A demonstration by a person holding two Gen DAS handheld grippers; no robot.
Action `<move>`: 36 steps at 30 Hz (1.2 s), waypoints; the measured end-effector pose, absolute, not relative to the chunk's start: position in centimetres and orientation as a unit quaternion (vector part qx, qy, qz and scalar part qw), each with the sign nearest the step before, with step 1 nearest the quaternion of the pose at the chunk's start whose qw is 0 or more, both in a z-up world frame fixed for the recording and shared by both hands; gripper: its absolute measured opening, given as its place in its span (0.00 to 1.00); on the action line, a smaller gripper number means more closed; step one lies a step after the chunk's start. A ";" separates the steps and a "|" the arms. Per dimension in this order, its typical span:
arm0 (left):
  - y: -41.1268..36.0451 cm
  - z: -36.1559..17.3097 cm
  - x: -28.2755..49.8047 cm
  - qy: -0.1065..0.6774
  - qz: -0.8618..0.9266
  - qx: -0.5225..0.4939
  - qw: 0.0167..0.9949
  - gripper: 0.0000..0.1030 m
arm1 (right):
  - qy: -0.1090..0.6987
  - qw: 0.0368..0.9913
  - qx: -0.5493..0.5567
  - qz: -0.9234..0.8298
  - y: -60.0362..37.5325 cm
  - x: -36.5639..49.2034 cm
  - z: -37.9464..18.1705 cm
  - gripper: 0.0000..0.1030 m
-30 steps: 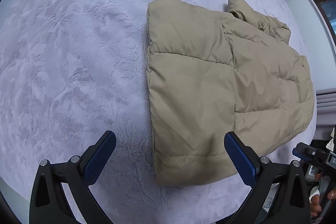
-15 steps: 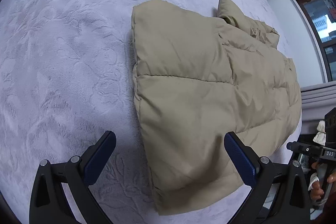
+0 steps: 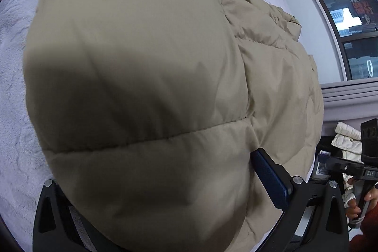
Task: Fold large clothes
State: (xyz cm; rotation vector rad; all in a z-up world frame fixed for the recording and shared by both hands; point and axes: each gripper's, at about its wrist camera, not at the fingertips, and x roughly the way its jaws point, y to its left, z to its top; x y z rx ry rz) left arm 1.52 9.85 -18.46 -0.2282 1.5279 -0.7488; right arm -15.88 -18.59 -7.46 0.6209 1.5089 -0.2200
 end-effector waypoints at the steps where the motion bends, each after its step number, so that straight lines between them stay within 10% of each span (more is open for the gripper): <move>1: 9.7 -18.4 1.6 0.674 -0.332 -0.099 0.652 0.94 | 0.669 0.685 0.272 -0.099 -18.9 -15.6 -7.2 0.80; 3: 9.8 -18.0 1.7 0.673 -0.357 -0.125 0.636 0.41 | 0.660 0.698 0.259 -0.099 -19.4 -14.9 -6.6 0.80; 6: 10.2 -16.3 1.8 0.667 -0.361 -0.155 0.633 0.24 | 0.647 0.718 0.237 -0.100 -20.2 -13.6 -6.1 0.80; 7: 10.0 -15.5 1.6 0.665 -0.359 -0.151 0.637 0.23 | 0.641 0.725 0.230 -0.100 -20.5 -13.1 -6.0 0.79; 10: 9.6 -12.9 1.0 0.655 -0.360 -0.152 0.646 0.22 | 0.621 0.751 0.205 -0.092 -21.0 -11.5 -6.4 0.23; 11: 9.4 -12.0 0.8 0.653 -0.360 -0.154 0.648 0.22 | 0.621 0.753 0.200 -0.089 -21.2 -10.9 -6.7 0.20; 27: -7.9 1.5 -2.2 0.654 -0.339 -0.058 0.674 0.22 | 0.600 0.742 0.300 0.011 -23.3 -5.9 -15.3 0.13; 36: -19.0 1.9 -2.5 0.668 -0.344 0.040 0.659 0.29 | 0.557 0.737 0.382 0.005 -31.1 -11.6 -10.7 0.13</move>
